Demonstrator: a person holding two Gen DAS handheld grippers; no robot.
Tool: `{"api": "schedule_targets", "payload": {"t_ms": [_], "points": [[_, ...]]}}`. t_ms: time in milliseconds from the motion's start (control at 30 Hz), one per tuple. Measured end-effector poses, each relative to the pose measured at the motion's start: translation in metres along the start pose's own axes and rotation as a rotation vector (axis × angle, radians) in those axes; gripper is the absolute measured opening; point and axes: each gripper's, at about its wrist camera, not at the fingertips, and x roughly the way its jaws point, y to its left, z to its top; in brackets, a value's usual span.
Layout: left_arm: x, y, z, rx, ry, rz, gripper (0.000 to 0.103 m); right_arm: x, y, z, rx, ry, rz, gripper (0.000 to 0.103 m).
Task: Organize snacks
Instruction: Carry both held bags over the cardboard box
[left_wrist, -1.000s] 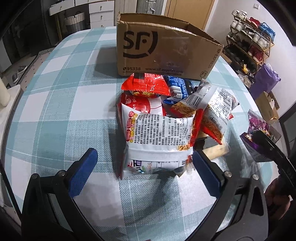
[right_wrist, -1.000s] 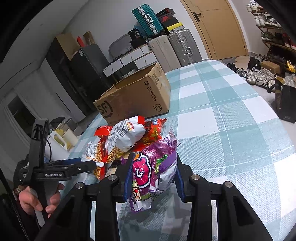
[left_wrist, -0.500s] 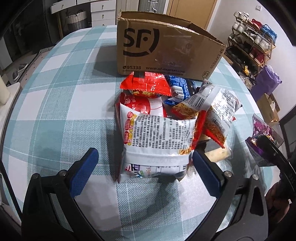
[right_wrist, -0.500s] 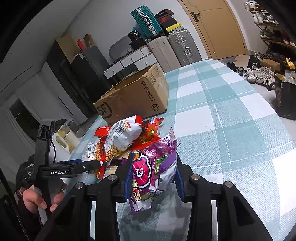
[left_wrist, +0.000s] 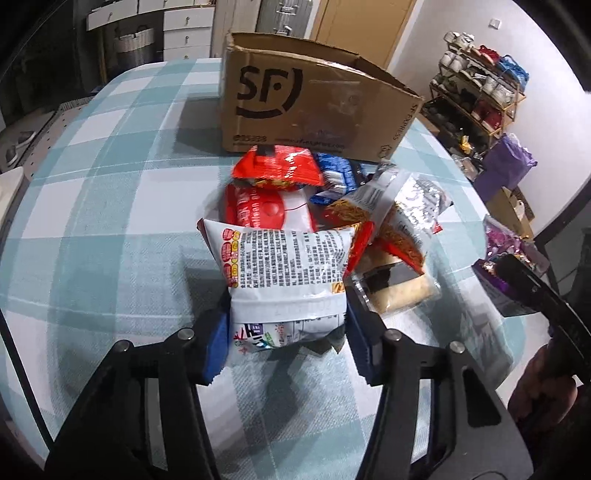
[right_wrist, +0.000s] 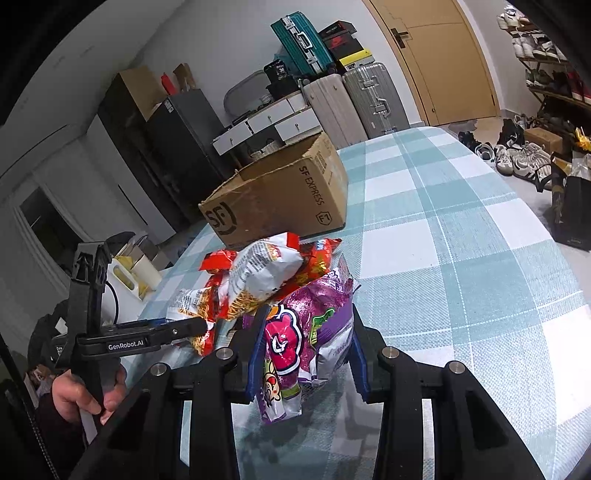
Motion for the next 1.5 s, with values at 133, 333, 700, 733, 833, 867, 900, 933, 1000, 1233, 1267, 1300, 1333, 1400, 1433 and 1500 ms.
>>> {"api": "schedule_targets", "payload": {"t_ms": [133, 333, 700, 733, 833, 867, 900, 933, 1000, 1233, 1267, 1300, 1333, 1400, 1433, 1500], "points": [[-0.008, 0.000, -0.001, 0.013, -0.019, -0.010, 0.052, -0.002, 0.009, 0.001, -0.016, 0.000, -0.003, 0.038], [-0.024, -0.002, -0.001, 0.019, -0.049, -0.031, 0.052, -0.008, 0.023, 0.003, -0.046, -0.006, -0.001, 0.038], [-0.055, -0.003, 0.006, 0.044, -0.093, -0.053, 0.053, -0.012, 0.048, 0.017, -0.101, -0.013, 0.015, 0.038], [-0.057, -0.004, 0.008, 0.049, -0.099, -0.051, 0.053, -0.012, 0.051, 0.019, -0.104, -0.015, 0.020, 0.038], [-0.064, -0.004, 0.016, 0.058, -0.114, -0.063, 0.053, -0.012, 0.058, 0.028, -0.112, -0.025, 0.032, 0.038], [-0.067, -0.005, 0.020, 0.066, -0.120, -0.064, 0.053, -0.012, 0.059, 0.031, -0.113, -0.027, 0.036, 0.038], [-0.069, -0.006, 0.023, 0.071, -0.128, -0.062, 0.053, -0.011, 0.060, 0.035, -0.114, -0.030, 0.041, 0.038], [-0.071, -0.007, 0.026, 0.079, -0.135, -0.062, 0.053, -0.012, 0.062, 0.038, -0.113, -0.034, 0.043, 0.038], [-0.077, -0.010, 0.035, 0.092, -0.146, -0.069, 0.053, -0.012, 0.065, 0.046, -0.116, -0.040, 0.055, 0.038], [-0.093, -0.015, 0.068, 0.119, -0.162, -0.081, 0.053, -0.010, 0.083, 0.079, -0.187, -0.045, 0.064, 0.038], [-0.095, -0.015, 0.074, 0.122, -0.169, -0.080, 0.053, -0.010, 0.085, 0.085, -0.202, -0.048, 0.061, 0.038], [-0.097, -0.017, 0.080, 0.124, -0.174, -0.081, 0.053, -0.009, 0.086, 0.090, -0.210, -0.048, 0.064, 0.038], [-0.099, -0.017, 0.087, 0.125, -0.179, -0.082, 0.053, -0.007, 0.087, 0.097, -0.214, -0.048, 0.072, 0.038], [-0.102, -0.019, 0.101, 0.128, -0.188, -0.085, 0.053, -0.004, 0.088, 0.108, -0.218, -0.051, 0.085, 0.038], [-0.102, -0.019, 0.107, 0.131, -0.192, -0.084, 0.053, -0.003, 0.089, 0.113, -0.221, -0.052, 0.091, 0.038], [-0.104, -0.021, 0.119, 0.134, -0.199, -0.084, 0.053, 0.002, 0.091, 0.124, -0.229, -0.054, 0.101, 0.038]]}}
